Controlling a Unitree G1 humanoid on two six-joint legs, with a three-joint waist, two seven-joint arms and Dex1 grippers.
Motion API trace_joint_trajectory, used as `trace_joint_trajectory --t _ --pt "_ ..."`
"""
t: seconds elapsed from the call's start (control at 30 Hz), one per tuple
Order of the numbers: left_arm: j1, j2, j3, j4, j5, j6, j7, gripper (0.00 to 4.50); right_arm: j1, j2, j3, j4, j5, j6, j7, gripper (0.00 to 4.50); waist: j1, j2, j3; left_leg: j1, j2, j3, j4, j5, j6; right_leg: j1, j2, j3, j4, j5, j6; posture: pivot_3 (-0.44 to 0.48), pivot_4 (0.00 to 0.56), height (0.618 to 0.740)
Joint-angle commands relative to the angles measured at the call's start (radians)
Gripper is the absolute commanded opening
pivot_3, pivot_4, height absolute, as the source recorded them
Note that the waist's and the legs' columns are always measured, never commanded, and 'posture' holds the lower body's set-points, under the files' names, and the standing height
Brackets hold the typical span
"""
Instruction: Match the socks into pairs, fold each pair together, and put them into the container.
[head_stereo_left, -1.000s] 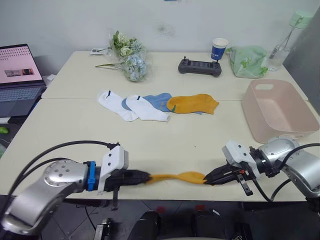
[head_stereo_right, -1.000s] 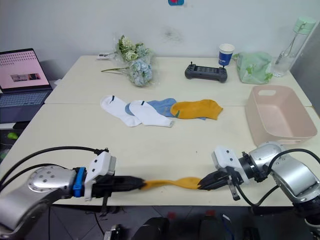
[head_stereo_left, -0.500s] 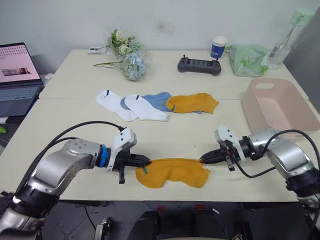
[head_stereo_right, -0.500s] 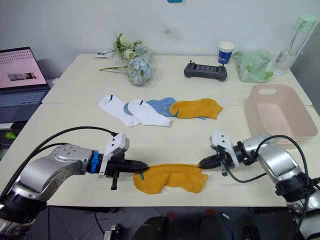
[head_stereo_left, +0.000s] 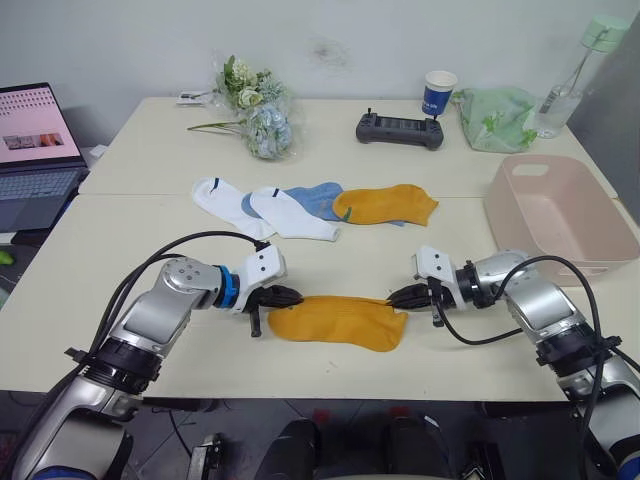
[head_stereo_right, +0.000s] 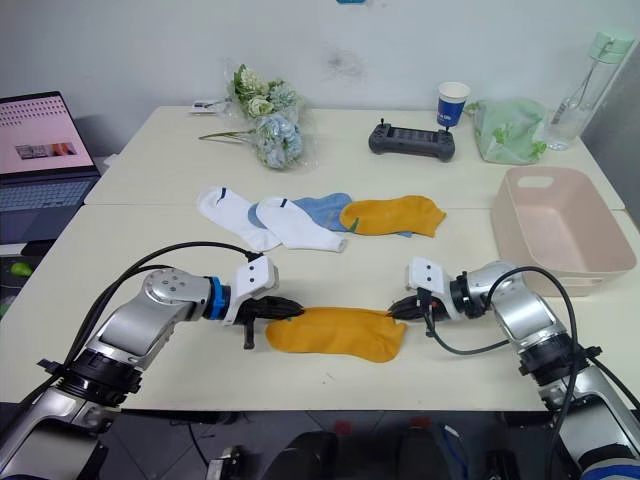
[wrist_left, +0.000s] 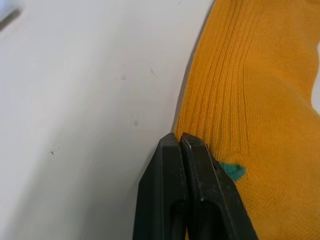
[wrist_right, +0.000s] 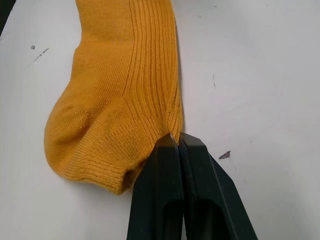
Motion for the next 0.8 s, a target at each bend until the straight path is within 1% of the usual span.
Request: trace_joint_trajectory --t 0.03,0.07,0.1,0.2,0.23,0.27,0.33,0.4,0.47,0.5,0.57,0.67,0.8 --pt "-0.014 -0.012 0.033 0.016 0.018 -0.029 -0.001 0.60 0.002 0.001 -0.060 -0.031 0.009 -0.009 -0.030 0.48 0.000 0.000 0.000 0.000 0.000 0.000 0.000 0.000 0.000 0.000 0.000 0.000 0.000 0.000 0.000 0.000 0.150 0.740" --pt "-0.014 -0.013 0.041 0.019 0.019 -0.029 0.003 0.92 0.001 0.000 -0.070 -0.031 0.009 -0.012 -0.039 0.70 0.000 0.000 0.000 0.000 0.000 0.000 0.000 0.000 0.000 0.000 0.000 0.000 0.000 0.000 0.000 0.000 0.150 0.740" --pt "-0.012 -0.013 0.051 0.019 0.017 -0.026 0.006 1.23 0.001 -0.003 -0.082 -0.036 0.013 -0.009 -0.045 1.02 0.000 0.000 0.000 0.000 0.000 0.000 0.000 0.000 0.000 0.000 0.000 0.000 0.000 0.000 0.000 0.000 0.150 0.740" --pt "0.003 0.010 0.116 0.008 0.006 -0.030 0.031 2.26 0.009 -0.015 -0.143 -0.106 0.057 0.040 -0.064 2.16 -0.001 0.000 0.000 0.000 0.000 0.000 0.001 0.000 0.000 0.000 0.000 0.000 0.001 0.000 0.000 0.000 0.150 0.740" --pt "0.008 0.011 0.142 0.004 0.003 -0.040 0.048 2.52 0.017 -0.018 -0.157 -0.141 0.073 0.059 -0.064 2.45 -0.001 0.000 0.000 0.000 0.000 0.000 0.001 0.000 0.000 0.000 0.000 0.000 0.001 0.000 0.000 0.000 0.150 0.740" --pt "0.011 0.003 0.171 0.000 0.006 -0.091 0.071 2.87 0.028 -0.018 -0.167 -0.183 0.091 0.080 -0.063 2.50 -0.001 0.000 0.000 0.000 0.000 0.000 0.001 0.000 0.000 -0.001 0.000 0.000 0.001 0.000 0.000 0.000 0.150 0.740" --pt "0.024 -0.023 0.219 -0.030 0.001 -0.160 0.111 2.87 0.058 -0.011 -0.177 -0.264 0.123 0.117 -0.068 2.50 0.000 0.000 0.000 0.000 0.000 -0.001 0.001 0.000 0.000 0.000 0.000 0.000 0.000 0.000 0.000 0.000 0.150 0.740" --pt "0.068 -0.041 0.233 -0.092 -0.011 -0.201 0.114 2.87 0.092 0.013 -0.168 -0.316 0.128 0.114 -0.093 2.50 0.000 0.000 0.000 0.000 0.000 -0.001 0.001 0.000 0.000 0.000 -0.001 0.000 0.000 0.000 0.000 0.000 0.150 0.740" --pt "0.117 -0.050 0.223 -0.152 -0.009 -0.232 0.105 2.92 0.125 0.054 -0.149 -0.334 0.104 0.073 -0.138 2.08 0.000 0.000 -0.001 0.000 0.000 0.000 0.001 0.000 0.000 0.000 -0.001 0.000 0.000 0.000 0.000 0.000 0.150 0.740" --pt "0.139 -0.067 0.224 -0.179 -0.013 -0.238 0.115 2.73 0.139 0.079 -0.136 -0.334 0.085 0.047 -0.161 1.84 -0.001 0.000 -0.001 0.000 0.000 0.000 0.001 0.000 0.000 0.000 -0.001 0.001 0.000 0.000 0.000 0.000 0.150 0.740" --pt "0.183 -0.102 0.216 -0.237 -0.020 -0.229 0.140 2.30 0.163 0.120 -0.110 -0.326 0.055 0.010 -0.199 1.14 0.001 0.000 -0.001 0.000 0.000 0.000 0.001 0.000 0.000 0.000 -0.001 0.001 0.001 0.000 0.000 0.000 0.150 0.740" --pt "0.263 -0.133 0.175 -0.306 0.013 -0.219 0.170 1.30 0.198 0.133 -0.059 -0.291 -0.012 -0.057 -0.217 0.03 0.001 0.000 -0.001 0.000 0.000 0.000 0.001 0.000 0.000 0.000 -0.001 0.001 0.001 0.001 0.000 0.000 0.150 0.740" --pt "0.370 -0.151 0.136 -0.284 0.100 -0.258 0.235 0.02 0.250 0.118 -0.039 -0.232 -0.073 -0.118 -0.242 0.00 0.001 0.001 -0.001 0.001 0.000 0.000 0.001 0.000 0.000 0.001 -0.001 0.001 0.001 0.001 0.000 0.000 0.150 0.740"
